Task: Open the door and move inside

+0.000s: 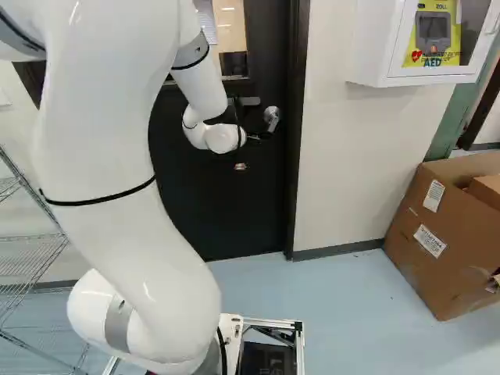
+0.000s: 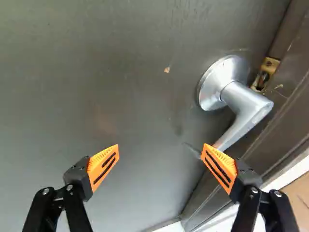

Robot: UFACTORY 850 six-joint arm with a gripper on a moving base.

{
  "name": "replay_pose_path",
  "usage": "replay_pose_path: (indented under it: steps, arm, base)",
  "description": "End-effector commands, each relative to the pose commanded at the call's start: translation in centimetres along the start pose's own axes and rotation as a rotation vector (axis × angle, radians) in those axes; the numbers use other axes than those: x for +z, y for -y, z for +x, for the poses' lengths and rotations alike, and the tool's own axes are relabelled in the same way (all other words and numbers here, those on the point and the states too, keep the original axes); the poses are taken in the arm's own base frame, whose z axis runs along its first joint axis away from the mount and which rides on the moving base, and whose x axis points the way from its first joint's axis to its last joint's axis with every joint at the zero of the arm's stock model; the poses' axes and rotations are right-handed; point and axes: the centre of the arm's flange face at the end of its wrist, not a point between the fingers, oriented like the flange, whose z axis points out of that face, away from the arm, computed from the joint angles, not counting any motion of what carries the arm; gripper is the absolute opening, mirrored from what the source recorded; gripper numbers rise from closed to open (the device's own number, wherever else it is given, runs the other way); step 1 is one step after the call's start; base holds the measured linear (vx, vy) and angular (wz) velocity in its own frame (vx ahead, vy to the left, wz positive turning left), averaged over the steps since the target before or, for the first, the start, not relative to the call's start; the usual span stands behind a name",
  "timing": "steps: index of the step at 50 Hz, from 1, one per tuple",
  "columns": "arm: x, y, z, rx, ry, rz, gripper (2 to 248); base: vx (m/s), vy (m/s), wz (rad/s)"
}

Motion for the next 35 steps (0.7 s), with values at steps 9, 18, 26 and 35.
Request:
replay_pose_path:
  steps: [9,18,26,35]
  arm:
    - [0.1,0.0,-0.1,0.000,0.002,0.000,247]
    - [0.2,0.0,-0.1,0.002,0.002,-0.001,247]
    - [0.8,0.1,0.0,0.016,0.006,-0.011,247]
    - [2.0,0.2,0.2,0.052,0.020,-0.033,247]
  base:
    - [0.000,0.000,0.000]
    - [0.000,0.000,0.000]
    - [0.000,0.000,0.000]
    - [0.000,0.000,0.000]
